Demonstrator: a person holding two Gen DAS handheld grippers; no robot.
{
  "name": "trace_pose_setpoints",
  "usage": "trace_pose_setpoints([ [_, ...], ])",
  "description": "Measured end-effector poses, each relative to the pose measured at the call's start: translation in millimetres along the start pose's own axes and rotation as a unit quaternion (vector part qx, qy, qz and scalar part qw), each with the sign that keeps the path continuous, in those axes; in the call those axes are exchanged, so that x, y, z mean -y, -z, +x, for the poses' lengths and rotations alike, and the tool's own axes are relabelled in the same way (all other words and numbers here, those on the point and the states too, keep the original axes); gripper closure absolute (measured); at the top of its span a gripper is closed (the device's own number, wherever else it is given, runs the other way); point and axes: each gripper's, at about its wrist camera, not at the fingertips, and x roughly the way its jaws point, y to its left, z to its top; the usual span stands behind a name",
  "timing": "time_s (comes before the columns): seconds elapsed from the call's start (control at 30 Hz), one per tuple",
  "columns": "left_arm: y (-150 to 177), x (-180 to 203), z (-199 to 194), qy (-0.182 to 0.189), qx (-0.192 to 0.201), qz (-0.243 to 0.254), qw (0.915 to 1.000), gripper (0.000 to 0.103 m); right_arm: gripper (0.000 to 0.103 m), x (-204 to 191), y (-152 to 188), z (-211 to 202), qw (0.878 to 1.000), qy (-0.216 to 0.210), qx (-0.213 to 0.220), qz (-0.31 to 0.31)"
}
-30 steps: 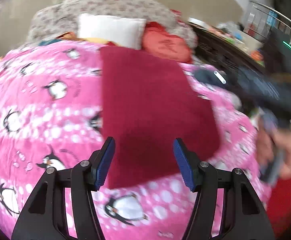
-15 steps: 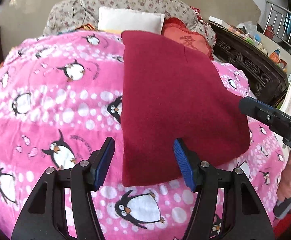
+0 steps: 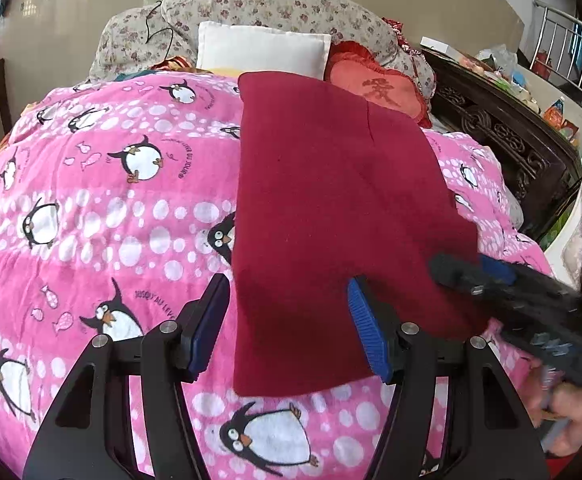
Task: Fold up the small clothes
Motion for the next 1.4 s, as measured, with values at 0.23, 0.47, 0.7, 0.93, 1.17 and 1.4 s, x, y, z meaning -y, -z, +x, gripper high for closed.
trace_pose_setpoints([
  [0.23,-17,-10,3,0.038,0.008,-0.037,0.9986,0.024,0.031,13,-32,-10,0.998,0.019,0.028,0.051],
  [0.47,-35,-12,25,0.060,0.003,-0.055,0.9967,0.023,0.024,41,-39,36,0.993,-0.005,0.014,0.116],
  [0.7,-32,-22,53,0.080,-0.013,-0.083,0.9933,0.006,0.019,51,-32,44,0.993,-0.048,0.046,0.102],
  [0.93,-28,-26,55,0.097,-0.007,-0.089,0.9913,0.002,0.019,63,-26,29,0.988,-0.055,0.074,0.127],
  [1.17,-24,-28,54,0.100,-0.003,-0.090,0.9910,0.002,0.016,69,-22,34,0.986,-0.068,0.075,0.132],
  [1.4,-23,-28,54,0.101,-0.002,-0.090,0.9908,0.002,0.014,68,-23,40,0.986,-0.071,0.077,0.130],
])
